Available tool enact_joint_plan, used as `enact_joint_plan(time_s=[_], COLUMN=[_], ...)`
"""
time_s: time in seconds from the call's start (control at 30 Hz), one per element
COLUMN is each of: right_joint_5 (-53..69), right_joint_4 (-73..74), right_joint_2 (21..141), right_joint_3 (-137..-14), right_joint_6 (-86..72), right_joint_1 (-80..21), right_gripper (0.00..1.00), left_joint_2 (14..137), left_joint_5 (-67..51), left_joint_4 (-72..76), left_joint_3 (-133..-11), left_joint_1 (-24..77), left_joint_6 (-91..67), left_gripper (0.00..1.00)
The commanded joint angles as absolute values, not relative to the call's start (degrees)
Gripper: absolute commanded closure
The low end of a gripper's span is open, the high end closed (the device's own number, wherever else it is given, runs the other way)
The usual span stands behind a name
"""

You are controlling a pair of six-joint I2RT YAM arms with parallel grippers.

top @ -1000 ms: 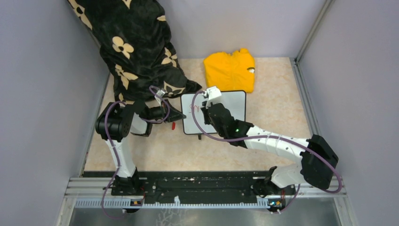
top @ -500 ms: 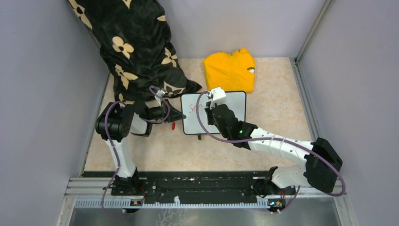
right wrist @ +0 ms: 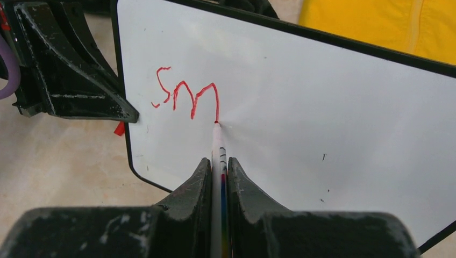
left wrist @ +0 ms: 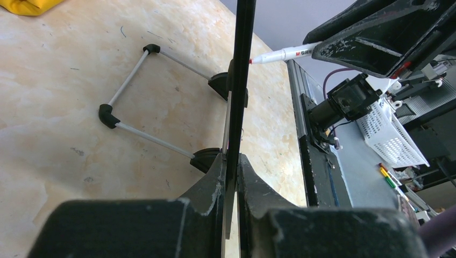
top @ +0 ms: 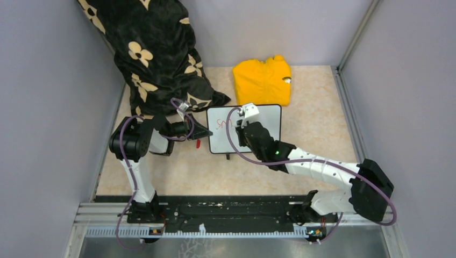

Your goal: Write a sentence on the whiteboard

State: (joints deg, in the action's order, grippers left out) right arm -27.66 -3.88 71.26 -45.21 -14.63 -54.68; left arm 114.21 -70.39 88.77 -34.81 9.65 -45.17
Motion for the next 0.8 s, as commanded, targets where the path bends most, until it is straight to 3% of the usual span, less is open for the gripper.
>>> enact_joint_plan(time_s=[0.0, 0.33, 0.77], right_joint_5=[-27.26, -25.28, -28.55], right_joint_4=[-3.22, -3.71, -4.38], right_joint_2=[69.72, 65.02, 68.36], right_joint_3=[-44.69, -45.97, -48.32], right_joint_6=[-15.03, -16.39, -15.21], right_joint_1=[-53.79, -53.79, -53.75], right_gripper=[1.0, 1.0, 1.0], left_joint_2=[113.64, 113.58, 113.47], left_joint_5=[-71.54, -71.56, -71.69], left_joint_4=[102.52, 102.45, 102.37], left_joint_3=[-34.89, -34.89, -34.82], left_joint_1=[9.93, 9.93, 10.02], left_joint_6=[-44.93, -44.82, -44.67], left_gripper=[1.0, 1.0, 1.0])
